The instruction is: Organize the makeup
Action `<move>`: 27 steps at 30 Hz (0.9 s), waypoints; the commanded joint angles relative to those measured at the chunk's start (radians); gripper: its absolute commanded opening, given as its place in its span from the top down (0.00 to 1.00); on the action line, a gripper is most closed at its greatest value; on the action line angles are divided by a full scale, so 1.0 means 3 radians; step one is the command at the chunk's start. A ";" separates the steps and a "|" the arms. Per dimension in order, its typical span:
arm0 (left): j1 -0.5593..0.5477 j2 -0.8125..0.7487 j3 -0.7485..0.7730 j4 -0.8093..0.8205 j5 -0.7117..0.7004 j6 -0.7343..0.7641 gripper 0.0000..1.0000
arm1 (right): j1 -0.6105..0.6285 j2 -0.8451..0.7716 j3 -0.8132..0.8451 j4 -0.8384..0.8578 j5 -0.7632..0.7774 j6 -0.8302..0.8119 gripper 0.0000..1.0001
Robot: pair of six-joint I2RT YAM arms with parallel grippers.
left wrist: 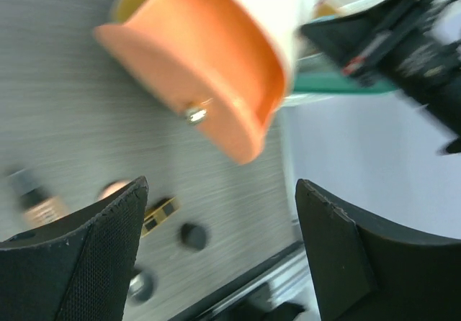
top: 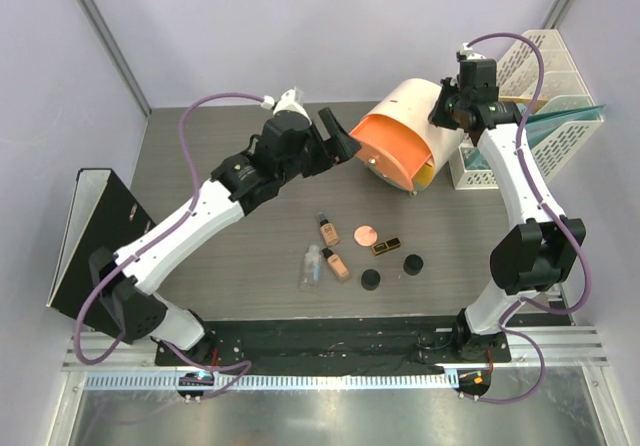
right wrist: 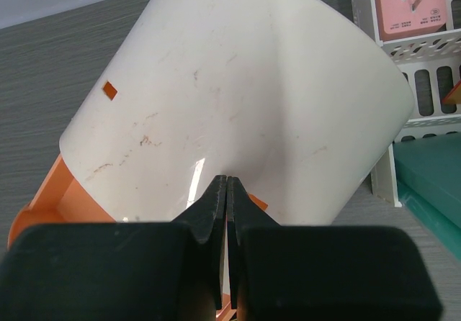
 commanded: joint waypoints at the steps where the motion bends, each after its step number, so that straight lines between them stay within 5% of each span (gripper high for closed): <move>1: -0.0067 -0.0192 0.0051 -0.1541 -0.0484 0.0353 0.18 | 0.0010 -0.0076 -0.0113 -0.0172 -0.0053 -0.0117 0.94; 5: -0.0108 -0.0361 -0.0123 -0.2155 -0.0782 0.0246 0.01 | 0.0010 -0.0107 -0.0139 -0.0177 -0.0110 -0.0143 0.94; 13: -0.0307 -0.0270 -0.0409 -0.2606 -0.0910 0.0169 0.00 | 0.0015 -0.0122 -0.0119 -0.0202 -0.0120 -0.0138 0.91; 18: -0.0517 0.0302 -0.0313 -0.2775 -0.0992 0.0199 0.00 | 0.0010 -0.0117 -0.0139 -0.0207 -0.0125 -0.0148 0.90; 27: -0.0890 0.0922 -0.0194 -0.2454 -0.0823 0.0327 0.00 | 0.0015 -0.0107 -0.0211 -0.0207 -0.0145 -0.0163 0.89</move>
